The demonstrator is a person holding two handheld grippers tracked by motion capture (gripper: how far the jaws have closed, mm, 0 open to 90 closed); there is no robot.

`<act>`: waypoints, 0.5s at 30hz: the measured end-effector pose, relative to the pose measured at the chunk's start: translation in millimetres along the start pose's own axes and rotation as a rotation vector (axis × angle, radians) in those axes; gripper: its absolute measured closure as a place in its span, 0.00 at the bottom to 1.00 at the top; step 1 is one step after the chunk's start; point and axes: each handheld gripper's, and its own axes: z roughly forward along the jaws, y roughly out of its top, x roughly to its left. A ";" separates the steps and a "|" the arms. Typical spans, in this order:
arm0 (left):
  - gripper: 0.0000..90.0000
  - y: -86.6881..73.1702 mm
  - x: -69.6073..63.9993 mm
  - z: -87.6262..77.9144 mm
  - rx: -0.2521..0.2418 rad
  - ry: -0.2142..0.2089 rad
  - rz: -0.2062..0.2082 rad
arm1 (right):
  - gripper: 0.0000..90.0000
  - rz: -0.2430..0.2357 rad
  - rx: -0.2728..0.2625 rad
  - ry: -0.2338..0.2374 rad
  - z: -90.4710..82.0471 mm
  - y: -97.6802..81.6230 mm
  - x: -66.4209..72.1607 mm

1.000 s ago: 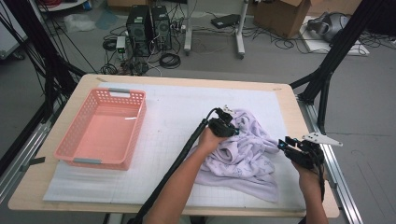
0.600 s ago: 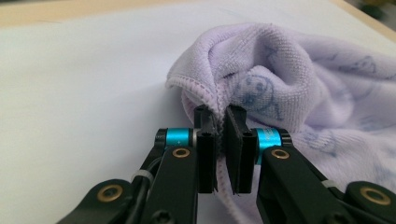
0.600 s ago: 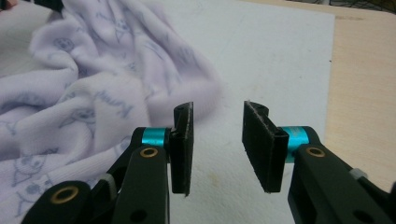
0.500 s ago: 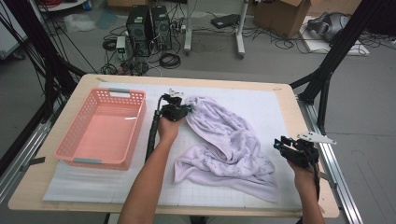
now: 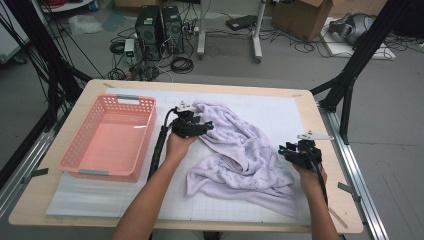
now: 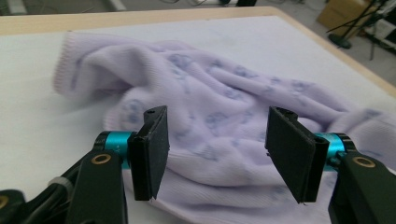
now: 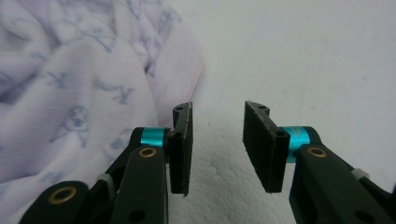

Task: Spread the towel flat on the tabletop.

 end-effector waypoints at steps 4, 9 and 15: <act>0.44 -7.5 -8.5 0.0 0.017 -0.053 0.021 | 0.67 0.018 0.053 0.057 19.0 -2.0 0.1; 0.44 -9.4 -10.9 2.3 -0.003 -0.065 0.047 | 0.62 0.042 0.050 0.106 30.6 6.3 7.9; 0.44 -11.1 -10.7 2.9 0.025 -0.077 0.052 | 0.97 -0.096 0.130 0.100 43.4 26.6 25.1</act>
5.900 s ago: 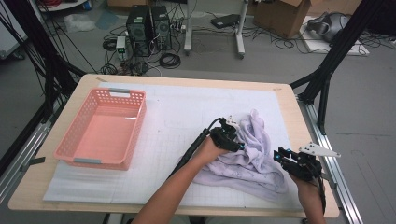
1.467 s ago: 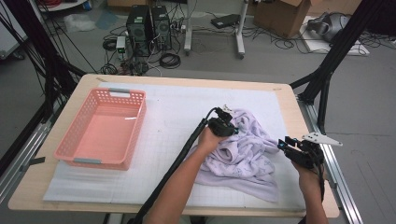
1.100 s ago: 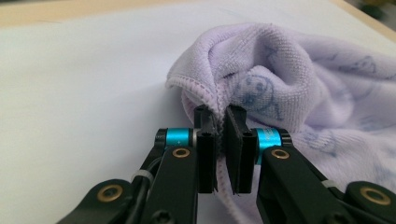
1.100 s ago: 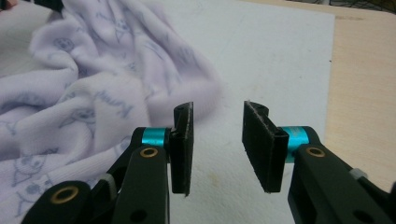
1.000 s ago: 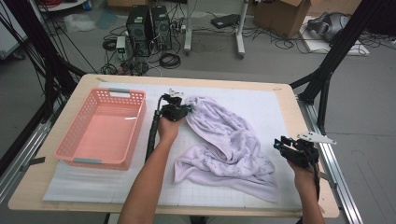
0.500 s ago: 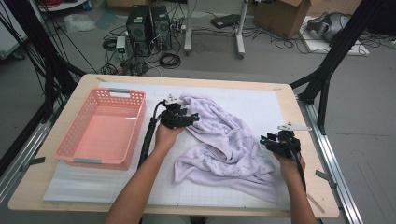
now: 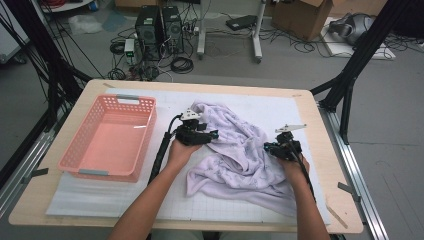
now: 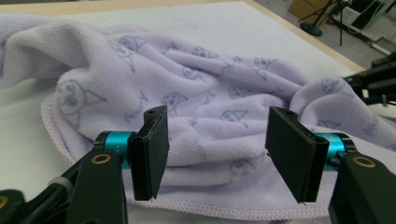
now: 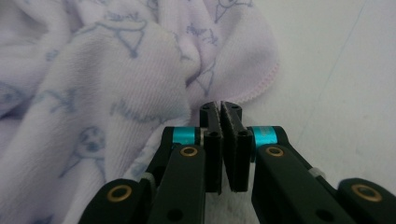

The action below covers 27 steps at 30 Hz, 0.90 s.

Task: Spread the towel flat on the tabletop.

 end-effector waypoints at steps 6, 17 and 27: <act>0.46 -4.5 -9.7 1.1 0.017 -0.025 0.009 | 0.98 0.122 -0.098 -0.213 -9.1 12.4 -12.9; 0.45 -14.2 -21.0 3.9 0.046 -0.057 0.029 | 0.65 0.234 -0.169 -0.236 -34.3 -1.1 -22.4; 0.45 -27.1 -44.2 12.6 0.074 -0.107 0.016 | 0.63 0.211 -0.329 -0.146 -78.6 -48.8 -11.2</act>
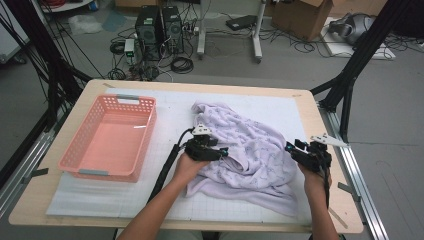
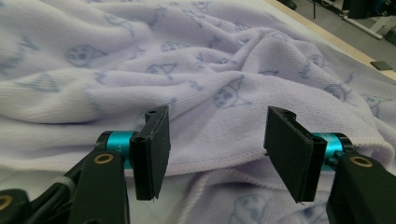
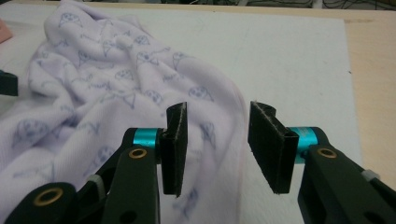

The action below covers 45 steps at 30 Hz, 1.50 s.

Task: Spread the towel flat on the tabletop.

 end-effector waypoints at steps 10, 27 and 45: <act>0.46 4.3 -29.6 32.9 0.153 0.062 0.201 | 0.62 0.041 -0.004 0.040 -3.0 -6.4 -0.5; 0.95 25.6 58.1 -15.7 -0.044 0.323 -0.076 | 0.64 0.021 -0.013 0.064 -1.5 -4.6 6.1; 0.49 7.2 41.9 -60.0 -0.060 0.100 0.021 | 0.64 0.010 0.001 0.065 0.0 -6.0 5.6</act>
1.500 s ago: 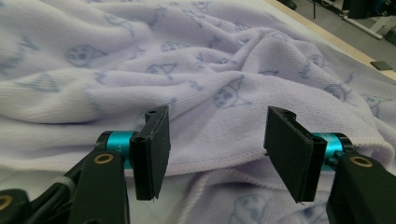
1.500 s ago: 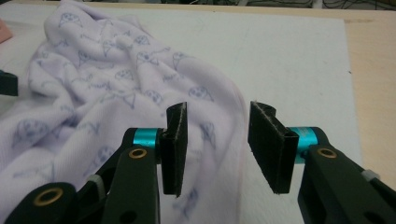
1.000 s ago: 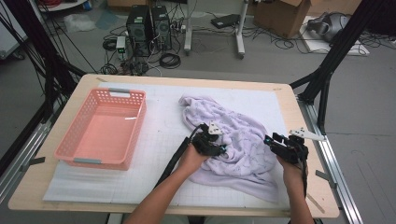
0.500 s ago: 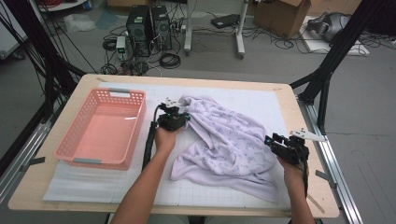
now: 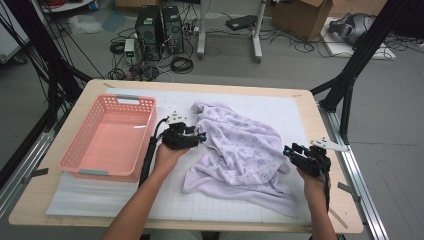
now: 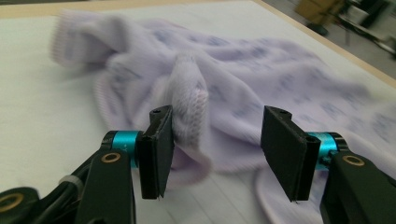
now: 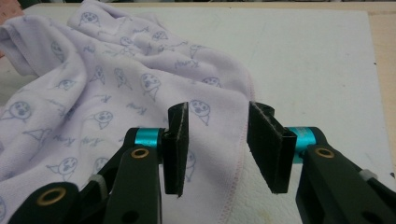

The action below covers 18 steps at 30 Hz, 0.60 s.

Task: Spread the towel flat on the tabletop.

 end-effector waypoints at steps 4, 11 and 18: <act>0.49 -10.0 -12.7 -0.9 0.055 -0.052 0.038 | 0.64 -0.004 -0.005 -0.003 -0.6 0.5 0.3; 0.49 -15.1 -33.5 26.4 0.144 -0.034 0.146 | 0.64 0.000 -0.018 0.004 -3.9 0.8 2.2; 0.49 -16.8 -40.8 52.1 0.182 0.020 0.206 | 0.64 0.001 -0.026 0.012 -6.8 1.5 2.2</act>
